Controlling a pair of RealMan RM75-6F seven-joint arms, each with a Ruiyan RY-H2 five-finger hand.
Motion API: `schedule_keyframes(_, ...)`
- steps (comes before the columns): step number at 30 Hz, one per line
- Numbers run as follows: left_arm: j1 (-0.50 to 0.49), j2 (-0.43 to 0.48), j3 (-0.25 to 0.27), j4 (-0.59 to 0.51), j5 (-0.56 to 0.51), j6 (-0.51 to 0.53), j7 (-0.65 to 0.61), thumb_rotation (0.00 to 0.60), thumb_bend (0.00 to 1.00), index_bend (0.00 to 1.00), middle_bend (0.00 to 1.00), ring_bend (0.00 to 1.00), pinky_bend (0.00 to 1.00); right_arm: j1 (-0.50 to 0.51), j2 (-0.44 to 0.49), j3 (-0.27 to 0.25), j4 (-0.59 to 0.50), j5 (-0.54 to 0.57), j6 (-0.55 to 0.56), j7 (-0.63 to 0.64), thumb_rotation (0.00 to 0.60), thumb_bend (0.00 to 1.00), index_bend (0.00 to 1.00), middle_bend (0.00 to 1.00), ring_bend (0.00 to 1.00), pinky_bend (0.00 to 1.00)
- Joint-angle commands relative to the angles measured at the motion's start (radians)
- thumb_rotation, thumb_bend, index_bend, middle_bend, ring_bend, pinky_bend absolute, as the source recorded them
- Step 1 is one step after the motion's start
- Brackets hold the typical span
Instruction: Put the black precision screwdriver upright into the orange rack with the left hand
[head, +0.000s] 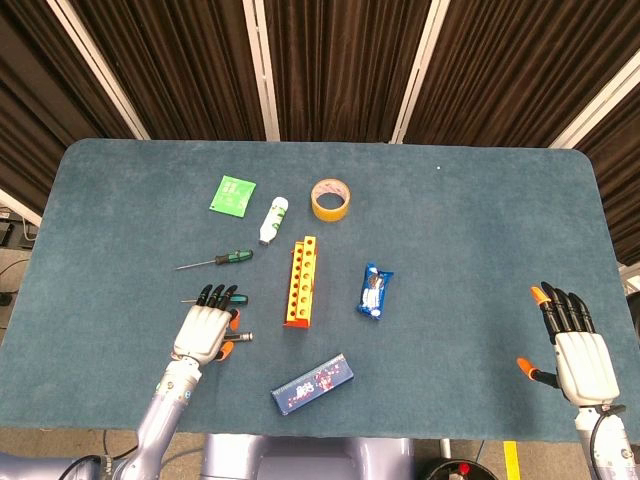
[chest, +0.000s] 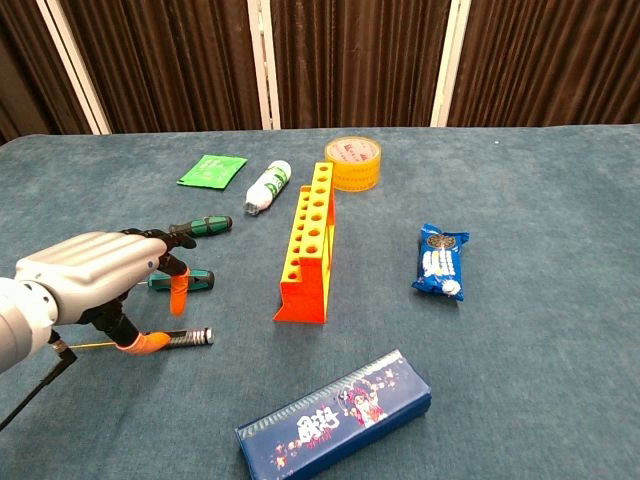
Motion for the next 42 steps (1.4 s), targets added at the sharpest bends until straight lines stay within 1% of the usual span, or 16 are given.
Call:
schedule_keyframes(1, -0.008, -0.012, -0.001, 0.008, -0.009, 0.002, 0.005, 0.6, 0.3, 0.47, 0.03, 0.0, 0.0, -0.001, 0.002, 0.001, -0.004, 0.001, 0.001, 0.0, 0.6, 0.08, 0.0, 0.0, 0.0, 0.0)
schedule_keyframes(9, -0.026, -0.041, 0.007, 0.04, -0.025, 0.011, 0.011, 0.6, 0.3, 0.47, 0.03, 0.0, 0.0, 0.01, -0.006, 0.009, 0.007, 0.012, -0.015, 0.001, 0.6, 0.08, 0.0, 0.0, 0.0, 0.0)
schedule_keyframes(10, -0.028, -0.044, 0.008, 0.044, -0.027, 0.012, 0.013, 0.6, 0.3, 0.47, 0.03, 0.0, 0.0, 0.004, -0.009, 0.002, 0.006, 0.006, -0.009, -0.002, 0.6, 0.08, 0.0, 0.0, 0.0, 0.0)
schedule_keyframes(14, -0.033, -0.056, 0.007, 0.059, -0.043, 0.015, 0.015, 0.6, 0.3, 0.47, 0.03, 0.0, 0.0, 0.005, -0.002, 0.006, -0.009, 0.007, -0.006, -0.009, 0.6, 0.08, 0.0, 0.0, 0.0, 0.0)
schedule_keyframes(21, -0.04, -0.086, 0.012, 0.085, -0.056, 0.022, 0.014, 0.6, 0.31, 0.47, 0.03, 0.0, 0.0, 0.001, 0.004, 0.003, -0.005, 0.004, -0.003, 0.005, 0.6, 0.08, 0.0, 0.0, 0.0, 0.0)
schedule_keyframes(25, -0.041, -0.093, 0.018, 0.092, -0.054, 0.026, 0.01, 0.6, 0.36, 0.51, 0.03, 0.0, 0.0, 0.0, 0.003, 0.002, -0.003, 0.003, -0.001, 0.007, 0.6, 0.08, 0.0, 0.0, 0.0, 0.0)
schedule_keyframes(30, -0.036, -0.096, 0.025, 0.096, -0.044, 0.037, -0.006, 0.6, 0.49, 0.6, 0.05, 0.0, 0.0, 0.0, 0.004, 0.002, -0.006, 0.003, -0.001, 0.008, 0.6, 0.08, 0.0, 0.0, 0.0, 0.0)
schedule_keyframes(33, -0.032, -0.091, 0.026, 0.093, -0.027, 0.045, -0.022, 0.6, 0.5, 0.61, 0.05, 0.0, 0.0, 0.0, 0.004, 0.003, -0.006, 0.004, -0.001, 0.007, 0.6, 0.08, 0.0, 0.0, 0.0, 0.0)
schedule_keyframes(38, -0.028, -0.07, 0.011, 0.077, -0.004, 0.058, -0.056, 0.6, 0.5, 0.61, 0.06, 0.0, 0.0, 0.0, 0.005, 0.002, -0.007, 0.004, -0.001, 0.008, 0.6, 0.08, 0.0, 0.0, 0.0, 0.0)
schedule_keyframes(42, -0.027, -0.041, -0.029, 0.042, 0.02, 0.076, -0.103, 0.6, 0.5, 0.62, 0.06, 0.0, 0.0, -0.002, 0.002, 0.003, -0.006, 0.003, 0.002, 0.009, 0.6, 0.08, 0.0, 0.0, 0.0, 0.0)
